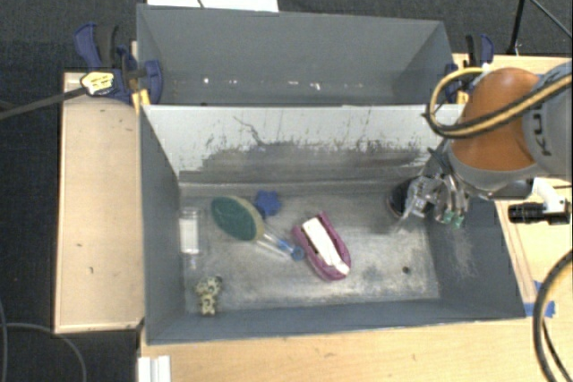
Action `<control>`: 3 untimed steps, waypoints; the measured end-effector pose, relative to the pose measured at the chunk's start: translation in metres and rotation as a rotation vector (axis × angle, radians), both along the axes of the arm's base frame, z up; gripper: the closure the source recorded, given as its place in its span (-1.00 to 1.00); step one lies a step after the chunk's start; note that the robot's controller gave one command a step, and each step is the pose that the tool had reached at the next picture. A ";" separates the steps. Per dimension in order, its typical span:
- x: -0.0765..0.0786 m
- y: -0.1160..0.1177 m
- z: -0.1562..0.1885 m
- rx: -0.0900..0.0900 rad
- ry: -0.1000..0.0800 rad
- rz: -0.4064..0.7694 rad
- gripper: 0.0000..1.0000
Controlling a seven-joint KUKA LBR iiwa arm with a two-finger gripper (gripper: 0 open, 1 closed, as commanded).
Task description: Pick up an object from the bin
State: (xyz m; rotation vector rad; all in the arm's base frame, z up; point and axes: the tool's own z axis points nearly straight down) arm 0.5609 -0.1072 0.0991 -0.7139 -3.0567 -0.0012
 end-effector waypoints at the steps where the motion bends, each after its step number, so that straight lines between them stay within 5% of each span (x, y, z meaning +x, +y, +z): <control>1: -0.002 -0.012 0.005 0.009 0.001 -0.171 1.00; 2: 0.011 -0.018 0.038 -0.002 -0.008 -0.174 1.00; 3: -0.005 -0.010 0.070 -0.002 -0.008 -0.186 1.00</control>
Offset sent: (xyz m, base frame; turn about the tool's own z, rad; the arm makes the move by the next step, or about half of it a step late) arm -0.0027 -0.0185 0.0053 0.1817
